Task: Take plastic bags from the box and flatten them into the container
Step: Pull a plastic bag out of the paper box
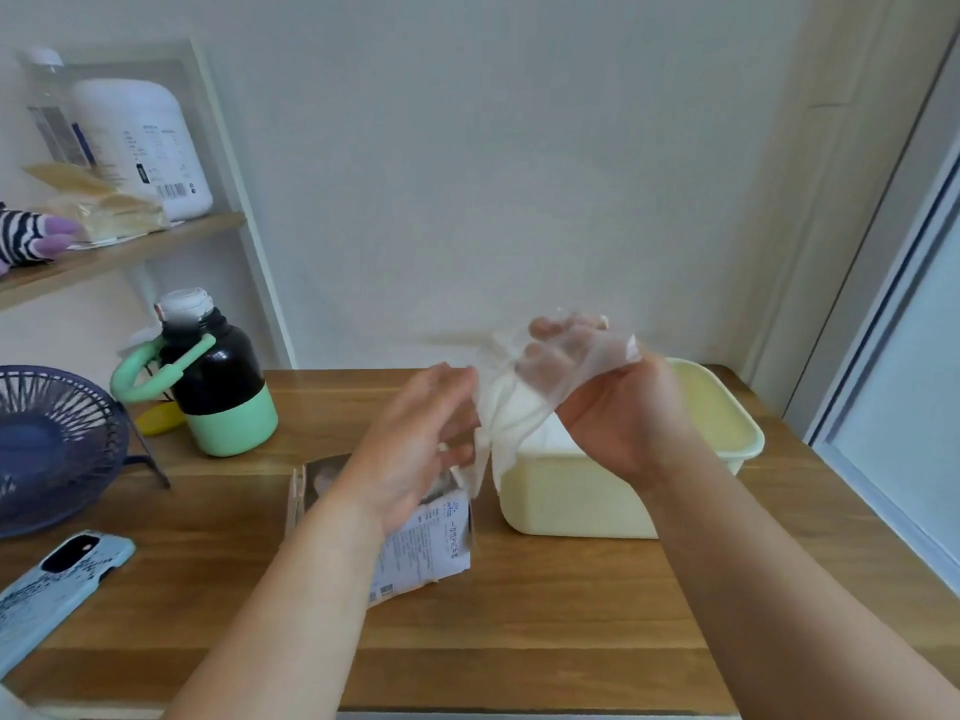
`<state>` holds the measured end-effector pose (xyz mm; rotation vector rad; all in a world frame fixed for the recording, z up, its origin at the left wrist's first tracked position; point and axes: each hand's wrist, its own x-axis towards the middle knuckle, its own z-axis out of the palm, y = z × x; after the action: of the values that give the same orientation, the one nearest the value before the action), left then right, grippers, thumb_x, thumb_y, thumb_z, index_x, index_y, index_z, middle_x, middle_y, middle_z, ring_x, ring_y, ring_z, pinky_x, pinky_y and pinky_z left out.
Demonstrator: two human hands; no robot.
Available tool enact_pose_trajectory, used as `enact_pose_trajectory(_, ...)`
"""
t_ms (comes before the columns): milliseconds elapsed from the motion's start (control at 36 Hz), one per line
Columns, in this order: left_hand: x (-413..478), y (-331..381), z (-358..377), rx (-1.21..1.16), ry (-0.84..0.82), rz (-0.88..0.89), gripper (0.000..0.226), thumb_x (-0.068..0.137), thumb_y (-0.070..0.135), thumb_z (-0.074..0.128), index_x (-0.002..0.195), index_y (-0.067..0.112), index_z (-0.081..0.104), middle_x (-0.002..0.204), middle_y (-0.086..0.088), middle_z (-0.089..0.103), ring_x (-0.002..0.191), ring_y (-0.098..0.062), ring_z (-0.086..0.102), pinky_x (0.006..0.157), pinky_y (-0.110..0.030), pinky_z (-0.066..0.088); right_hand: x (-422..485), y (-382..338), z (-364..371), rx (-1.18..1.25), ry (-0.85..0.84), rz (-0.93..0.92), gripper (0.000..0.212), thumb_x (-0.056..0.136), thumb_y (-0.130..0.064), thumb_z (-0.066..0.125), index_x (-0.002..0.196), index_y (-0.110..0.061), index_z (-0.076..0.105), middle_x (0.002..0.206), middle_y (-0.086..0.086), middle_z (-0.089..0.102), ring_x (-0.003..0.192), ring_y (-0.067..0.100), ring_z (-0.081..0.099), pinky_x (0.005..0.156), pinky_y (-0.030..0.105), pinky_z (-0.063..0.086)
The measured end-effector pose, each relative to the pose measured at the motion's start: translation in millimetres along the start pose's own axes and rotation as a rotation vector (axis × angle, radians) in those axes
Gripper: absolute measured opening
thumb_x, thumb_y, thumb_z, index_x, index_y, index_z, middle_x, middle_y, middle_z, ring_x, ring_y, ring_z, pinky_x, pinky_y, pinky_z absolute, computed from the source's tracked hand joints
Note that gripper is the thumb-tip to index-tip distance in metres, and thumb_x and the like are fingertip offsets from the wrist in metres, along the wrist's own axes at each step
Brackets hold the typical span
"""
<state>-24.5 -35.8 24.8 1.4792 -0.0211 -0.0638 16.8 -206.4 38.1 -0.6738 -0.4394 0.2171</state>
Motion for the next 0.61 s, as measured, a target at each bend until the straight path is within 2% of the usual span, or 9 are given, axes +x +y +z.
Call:
enact_pose_trajectory(56,4.5,-4.3,3.2,0.098,0.042,0.013,0.104,0.062,0.057,0.076,0.150,0.030,0.029,0.133,0.009,0.056,0.119,-0.012,0.055,0.101,-0.038,0.045,-3.6,-7.6,-2.3,0.034,-0.052,0.024,0.038,0.091,-0.012,0.042,0.061,-0.016,0.065,0.083,0.006,0.064,0.074,0.022,0.061,0.076,0.035,0.051)
enact_pose_trajectory(111,8.6,-4.1,6.6,0.198,0.049,0.088,0.111,0.060,0.064,0.081,0.151,0.041,0.022,0.144,0.022,0.040,0.132,-0.005,0.040,0.105,-0.033,0.038,-5.1,-14.7,-1.8,0.020,-0.114,0.063,0.011,0.072,-0.017,0.069,0.065,-0.015,0.061,0.086,0.008,0.060,0.077,0.024,0.058,0.078,0.037,0.049)
enact_pose_trajectory(139,9.7,-2.8,8.1,0.246,0.033,0.139,0.108,0.059,0.065,0.080,0.149,0.044,0.023,0.141,0.029,0.039,0.131,0.001,0.038,0.101,-0.028,0.038,-4.9,-16.5,-1.9,-0.002,-0.133,0.094,0.021,0.061,-0.018,0.078,0.067,-0.014,0.058,0.087,0.008,0.059,0.079,0.026,0.056,0.080,0.038,0.047)
enact_pose_trajectory(194,14.5,1.5,15.0,0.331,-0.011,0.212,0.089,0.061,0.065,0.078,0.139,0.047,0.040,0.126,0.037,0.048,0.119,0.012,0.045,0.091,-0.021,0.042,-6.0,-22.9,-10.1,-0.007,-0.167,0.147,0.035,0.055,-0.017,0.082,0.075,-0.012,0.054,0.089,0.010,0.057,0.084,0.028,0.054,0.082,0.040,0.046)
enact_pose_trajectory(250,19.8,5.5,23.0,0.352,-0.017,0.257,0.049,0.070,0.053,0.078,0.115,0.039,0.064,0.106,0.027,0.066,0.101,0.005,0.061,0.085,-0.024,0.048,-9.7,-29.2,-13.3,-0.013,-0.166,0.160,0.037,0.056,-0.014,0.081,0.082,-0.008,0.054,0.093,0.013,0.058,0.089,0.031,0.056,0.080,0.043,0.051)
enact_pose_trajectory(333,23.6,11.7,31.1,0.365,0.061,0.337,0.002,0.084,0.029,0.072,0.085,0.027,0.072,0.080,0.018,0.071,0.079,0.001,0.065,0.075,-0.015,0.049,-16.9,-40.3,-17.0,-0.026,-0.043,0.168,0.052,0.048,-0.015,0.079,0.094,-0.006,0.058,0.105,0.018,0.062,0.094,0.035,0.062,0.084,0.048,0.052)
enact_pose_trajectory(417,29.3,17.5,30.3,0.446,0.064,0.371,0.009,0.086,0.026,0.070,0.078,0.030,0.071,0.068,0.019,0.067,0.062,0.003,0.060,0.061,-0.007,0.044,-23.3,-57.4,-24.0,-0.062,0.058,0.163,0.073,0.041,-0.023,0.079,0.109,-0.007,0.059,0.108,0.024,0.064,0.087,0.038,0.063,0.091,0.059,0.043)
enact_pose_trajectory(500,37.0,24.6,30.7,0.542,0.050,0.349,0.011,0.084,0.036,0.071,0.074,0.031,0.072,0.064,0.009,0.058,0.060,-0.003,0.051,0.055,-0.011,0.040,-27.2,-72.8,-20.1,-0.266,0.127,0.206,0.075,0.058,-0.051,0.075,0.120,-0.015,0.054,0.106,0.017,0.068,0.085,0.031,0.067,0.081,0.050,0.054)
enact_pose_trajectory(611,47.7,33.5,39.2,0.656,0.004,0.313,0.036,0.083,0.044,0.069,0.083,0.008,0.072,0.065,-0.001,0.041,0.061,-0.014,0.043,0.058,-0.027,0.037,-21.0,-75.6,-20.1,-0.687,0.303,0.188,0.050,0.078,-0.013,0.072,0.124,-0.013,0.050,0.083,0.007,0.065,0.062,0.015,0.065,0.059,0.028,0.055)
